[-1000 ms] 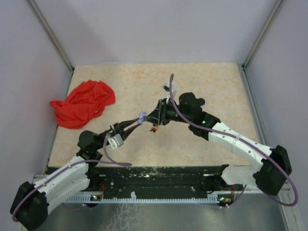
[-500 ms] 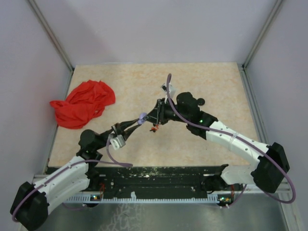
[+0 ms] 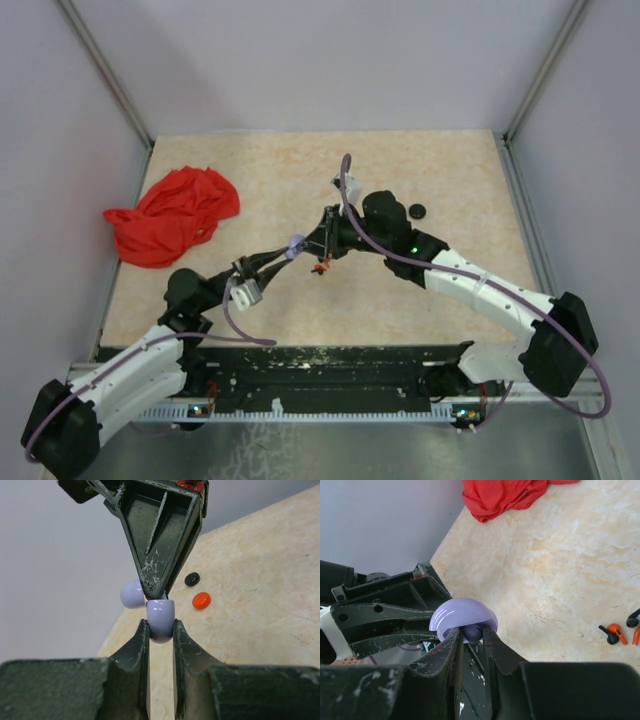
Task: Insert the wireless bluetooth earbuds into the charging case
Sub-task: Pick up the earbud from the charging case.
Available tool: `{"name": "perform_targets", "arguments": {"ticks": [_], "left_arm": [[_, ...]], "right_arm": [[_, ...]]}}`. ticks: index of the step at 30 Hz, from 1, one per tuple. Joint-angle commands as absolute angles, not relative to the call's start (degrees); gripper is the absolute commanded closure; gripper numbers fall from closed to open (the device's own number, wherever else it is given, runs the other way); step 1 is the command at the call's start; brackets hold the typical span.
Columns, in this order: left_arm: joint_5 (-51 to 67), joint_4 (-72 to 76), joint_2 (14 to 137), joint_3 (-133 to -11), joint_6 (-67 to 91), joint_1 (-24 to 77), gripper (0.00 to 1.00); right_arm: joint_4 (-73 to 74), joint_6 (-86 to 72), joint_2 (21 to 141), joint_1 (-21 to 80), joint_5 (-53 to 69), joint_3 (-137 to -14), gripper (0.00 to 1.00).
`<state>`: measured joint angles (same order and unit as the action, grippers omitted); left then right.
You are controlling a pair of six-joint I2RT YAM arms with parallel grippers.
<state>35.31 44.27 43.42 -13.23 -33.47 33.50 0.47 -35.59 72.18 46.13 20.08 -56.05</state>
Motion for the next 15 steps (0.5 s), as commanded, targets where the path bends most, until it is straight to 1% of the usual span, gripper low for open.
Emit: {"name": "perform_targets", "arguments": {"ticks": [1,8,15], "left_arm": [[35.7,45.0,42.9,-14.2,-32.8,33.8,1.00],[33.5,45.8,42.9,-14.0,-29.4,33.8,1.00],[34.8,44.5,44.0,-14.9,-27.2,33.7,1.00]], "right_arm": [[-1.5,-34.2,70.9,47.7,20.7,-59.2,0.85],[-0.6,-31.1,66.2,45.4,20.3,-57.9,0.94],[-0.9,-27.4,61.6,42.2,24.5,-55.6,0.97]]}}
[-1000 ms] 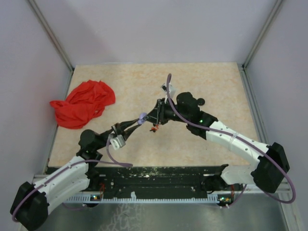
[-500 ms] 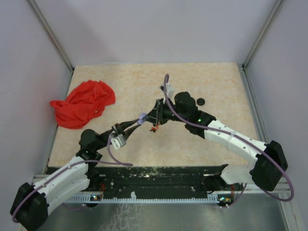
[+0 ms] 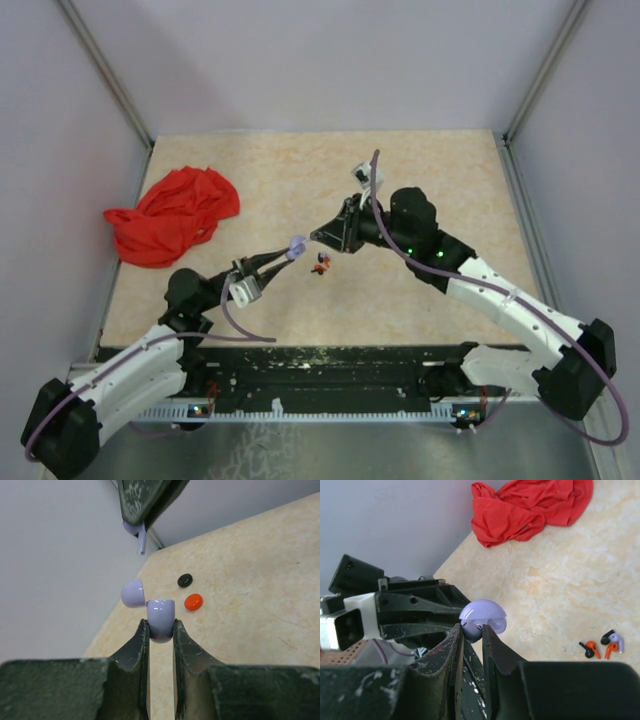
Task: Insert the wireless bluetooth earbuds into the charging case
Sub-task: Pick up the earbud from the charging case, then place the earbud in the charging case.
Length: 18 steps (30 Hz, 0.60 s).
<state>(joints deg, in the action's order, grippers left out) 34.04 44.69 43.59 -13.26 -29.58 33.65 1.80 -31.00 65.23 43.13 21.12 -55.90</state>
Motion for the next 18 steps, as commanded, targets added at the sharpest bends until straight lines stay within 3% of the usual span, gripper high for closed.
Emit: {"name": "perform_targets", "arguments": {"ticks": [1,18], "left_arm": [[35.3,44.1,44.3,-15.1,-26.7,33.6,1.00],[51.3,45.5,48.0,-17.6,-17.7,30.8,1.00]], "right_arm": [[-0.9,-26.0,61.2,42.1,25.3,-55.4,0.98],[-1.5,-1.7,56.2,42.8,34.0,-49.9,1.00]]}}
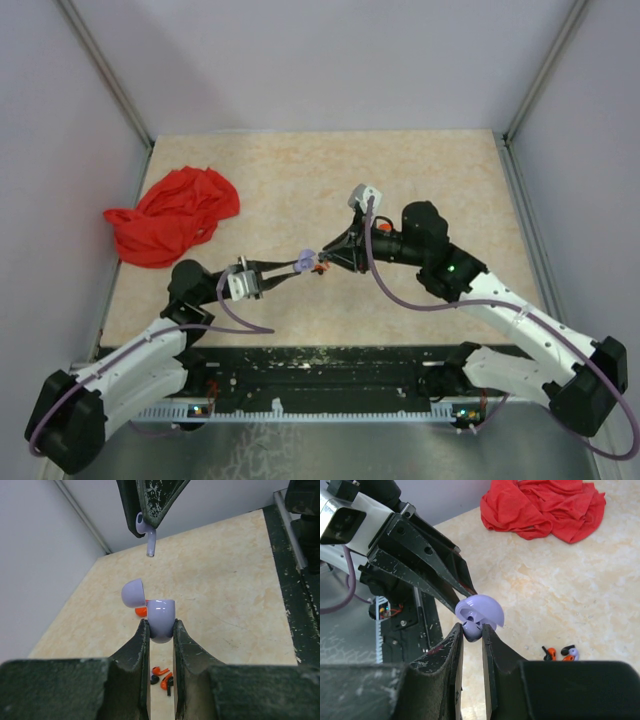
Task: Insert the wireless bluetooth earbuds into the charging case
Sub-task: Place the earbud in the charging case.
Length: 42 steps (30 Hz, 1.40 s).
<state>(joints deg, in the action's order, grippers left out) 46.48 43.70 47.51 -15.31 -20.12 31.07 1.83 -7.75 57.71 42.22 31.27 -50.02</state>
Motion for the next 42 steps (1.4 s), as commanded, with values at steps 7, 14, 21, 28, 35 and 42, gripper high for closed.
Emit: {"name": "perform_targets", "arguments": {"ticks": [7,14,21,28,35,42], "left_arm": [[52.1,47.5,48.2,-17.4,-16.0,30.7,1.00],[53.0,48.6,48.5,-17.3,-15.1,30.7,1.00],[53.2,49.3,48.7,-17.2,-14.5,30.7,1.00],[53.1,50.6,49.0,-17.0,-13.8,30.7,1.00],[53.1,50.9,49.0,-16.9,-13.5,30.7,1.00],[53.6,51.0,49.2,-16.9,-13.2,30.7,1.00]], "right_arm": [[-1.8,3.3,56.8,47.2,31.8,-49.1,1.00],[-1.7,3.9,57.3,47.7,31.7,-48.9,1.00],[-0.3,4.8,58.0,48.1,31.7,-49.2,1.00],[-0.2,4.9,58.6,48.7,32.8,-49.5,1.00],[0.9,5.6,59.2,49.5,32.2,-49.7,1.00],[1.2,6.8,59.6,50.2,31.8,-49.9,1.00]]}}
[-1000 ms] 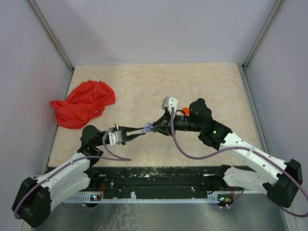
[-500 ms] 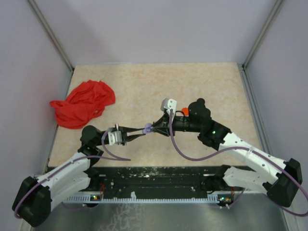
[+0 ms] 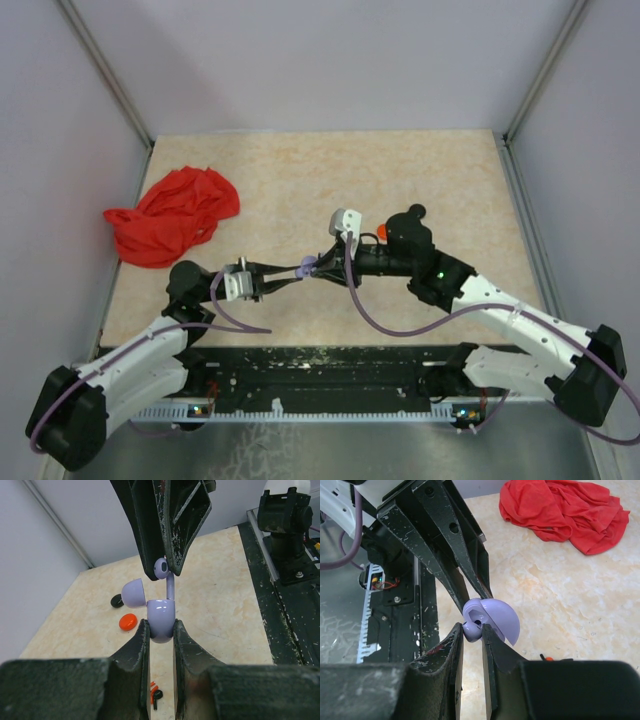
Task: Insert the wireless bluetooth earbuds into the charging case
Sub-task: Place the earbud in the charging case.
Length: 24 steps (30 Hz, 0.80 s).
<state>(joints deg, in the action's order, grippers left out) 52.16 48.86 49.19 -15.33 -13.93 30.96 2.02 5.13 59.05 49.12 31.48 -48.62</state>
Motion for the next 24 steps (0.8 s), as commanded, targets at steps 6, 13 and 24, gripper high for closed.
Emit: {"name": "perform_targets", "arguments": {"ticks": [6,13,24], "left_arm": [[54.9,51.0,49.6,-17.1,-12.9,30.7,1.00],[55.7,50.7,50.0,-17.4,-12.9,30.7,1.00],[55.9,50.4,50.1,-17.5,-12.8,30.7,1.00]], "right_arm": [[1.0,7.3,59.7,50.7,30.7,-50.1,1.00],[-1.6,6.4,57.6,50.7,29.0,-49.1,1.00],[-3.7,5.9,55.3,50.7,29.3,-47.9,1.00]]}}
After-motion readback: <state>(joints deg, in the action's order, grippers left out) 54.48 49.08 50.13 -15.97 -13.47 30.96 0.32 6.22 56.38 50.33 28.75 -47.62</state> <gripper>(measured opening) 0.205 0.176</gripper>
